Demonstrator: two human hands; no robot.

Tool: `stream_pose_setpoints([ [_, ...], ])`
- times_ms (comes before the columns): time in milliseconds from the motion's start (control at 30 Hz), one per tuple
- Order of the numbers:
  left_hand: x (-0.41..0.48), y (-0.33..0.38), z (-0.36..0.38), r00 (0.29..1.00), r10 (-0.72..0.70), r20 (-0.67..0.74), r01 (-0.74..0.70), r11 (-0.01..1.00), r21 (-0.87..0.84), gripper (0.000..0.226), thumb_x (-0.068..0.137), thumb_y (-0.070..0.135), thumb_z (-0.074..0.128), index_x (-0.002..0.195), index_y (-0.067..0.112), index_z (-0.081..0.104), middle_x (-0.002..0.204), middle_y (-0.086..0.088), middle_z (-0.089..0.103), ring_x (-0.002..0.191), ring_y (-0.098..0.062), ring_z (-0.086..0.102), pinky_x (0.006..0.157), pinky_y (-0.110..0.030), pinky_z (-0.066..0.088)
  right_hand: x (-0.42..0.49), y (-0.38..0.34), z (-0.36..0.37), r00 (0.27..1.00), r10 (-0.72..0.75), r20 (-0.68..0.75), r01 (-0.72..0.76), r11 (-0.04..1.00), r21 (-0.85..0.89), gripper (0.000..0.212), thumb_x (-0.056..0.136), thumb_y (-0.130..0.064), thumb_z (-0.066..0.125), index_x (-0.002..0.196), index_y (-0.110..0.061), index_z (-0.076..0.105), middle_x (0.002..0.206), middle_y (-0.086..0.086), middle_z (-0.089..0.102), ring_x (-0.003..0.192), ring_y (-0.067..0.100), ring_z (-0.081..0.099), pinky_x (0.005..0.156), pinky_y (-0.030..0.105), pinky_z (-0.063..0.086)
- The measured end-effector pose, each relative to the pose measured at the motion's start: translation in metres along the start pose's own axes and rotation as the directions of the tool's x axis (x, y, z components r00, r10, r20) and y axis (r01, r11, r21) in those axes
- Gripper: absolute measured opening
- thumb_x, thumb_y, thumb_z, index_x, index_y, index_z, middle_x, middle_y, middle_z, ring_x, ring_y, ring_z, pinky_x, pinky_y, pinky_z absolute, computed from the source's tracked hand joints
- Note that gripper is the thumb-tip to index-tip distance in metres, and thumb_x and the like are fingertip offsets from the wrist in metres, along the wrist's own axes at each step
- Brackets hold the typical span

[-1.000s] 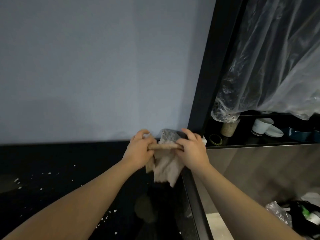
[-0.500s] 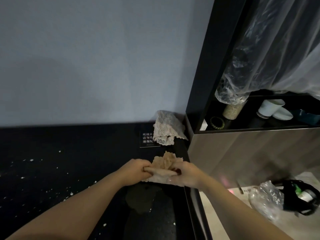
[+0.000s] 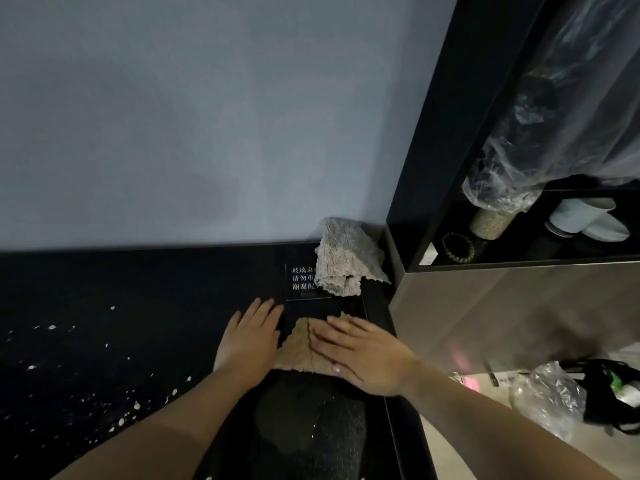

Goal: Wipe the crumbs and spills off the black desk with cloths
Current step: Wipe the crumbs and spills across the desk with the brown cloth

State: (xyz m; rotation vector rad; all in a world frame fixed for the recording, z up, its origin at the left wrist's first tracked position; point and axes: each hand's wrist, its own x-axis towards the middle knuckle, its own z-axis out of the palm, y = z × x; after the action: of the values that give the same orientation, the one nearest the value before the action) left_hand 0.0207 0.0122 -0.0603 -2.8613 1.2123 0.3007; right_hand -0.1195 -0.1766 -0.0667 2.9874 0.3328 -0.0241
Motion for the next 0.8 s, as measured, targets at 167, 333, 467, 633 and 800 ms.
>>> stream_pose_setpoints([
  [167, -0.009, -0.020, 0.012, 0.997, -0.062, 0.048, 0.062, 0.998, 0.003, 0.057, 0.100, 0.042, 0.019, 0.150, 0.022, -0.001, 0.158, 0.002, -0.005, 0.145, -0.019, -0.008, 0.117, -0.040, 0.003, 0.000, -0.010, 0.007, 0.961, 0.266, 0.073, -0.274, 0.952, 0.134, 0.049, 0.099, -0.039, 0.019, 0.148, -0.035, 0.016, 0.134, -0.005, 0.056, 0.121, 0.021, 0.055, 0.100, 0.038, 0.041],
  [333, -0.020, -0.030, 0.016, 0.985, -0.140, 0.100, 0.143, 0.990, -0.019, 0.060, 0.096, 0.052, 0.009, 0.140, 0.023, -0.020, 0.157, 0.002, -0.014, 0.142, -0.019, -0.017, 0.116, -0.044, -0.003, 0.024, -0.023, -0.001, 0.598, 0.793, 0.120, -0.792, 0.561, 0.239, 0.065, 0.085, -0.040, 0.012, 0.146, -0.026, 0.031, 0.152, 0.005, 0.030, 0.139, 0.030, 0.029, 0.109, 0.046, 0.027],
  [467, -0.019, -0.037, 0.015, 0.982, -0.092, 0.164, 0.095, 0.995, -0.011, 0.064, 0.082, 0.060, -0.010, 0.133, 0.024, -0.026, 0.155, 0.001, -0.020, 0.129, -0.015, -0.029, 0.114, -0.044, -0.007, 0.025, -0.079, -0.002, 0.813, 0.564, 0.143, -0.579, 0.763, 0.286, 0.052, 0.078, -0.037, 0.040, 0.122, -0.021, 0.062, 0.127, 0.004, 0.061, 0.115, 0.027, 0.059, 0.097, 0.048, 0.044],
  [633, -0.022, -0.041, 0.008, 0.973, -0.041, 0.226, 0.048, 0.999, -0.025, 0.061, 0.099, 0.049, 0.014, 0.142, 0.024, -0.020, 0.155, 0.000, -0.021, 0.137, -0.019, -0.026, 0.114, -0.043, -0.008, 0.024, -0.024, -0.012, 0.825, 0.565, 0.027, -0.565, 0.819, 0.098, 0.051, 0.081, -0.031, 0.036, 0.116, -0.011, 0.067, 0.129, 0.009, 0.059, 0.134, 0.024, 0.034, 0.109, 0.041, 0.014],
  [800, -0.024, -0.037, 0.004, 0.966, -0.045, 0.255, 0.060, 0.997, -0.049, 0.061, 0.100, 0.046, 0.016, 0.144, 0.022, -0.019, 0.154, -0.001, -0.023, 0.140, -0.021, -0.023, 0.115, -0.042, -0.008, 0.035, -0.061, -0.007, 0.734, 0.673, 0.096, -0.661, 0.674, 0.329, 0.053, 0.087, -0.036, 0.037, 0.137, -0.022, 0.047, 0.146, 0.001, 0.039, 0.135, 0.019, 0.038, 0.107, 0.035, 0.031],
])
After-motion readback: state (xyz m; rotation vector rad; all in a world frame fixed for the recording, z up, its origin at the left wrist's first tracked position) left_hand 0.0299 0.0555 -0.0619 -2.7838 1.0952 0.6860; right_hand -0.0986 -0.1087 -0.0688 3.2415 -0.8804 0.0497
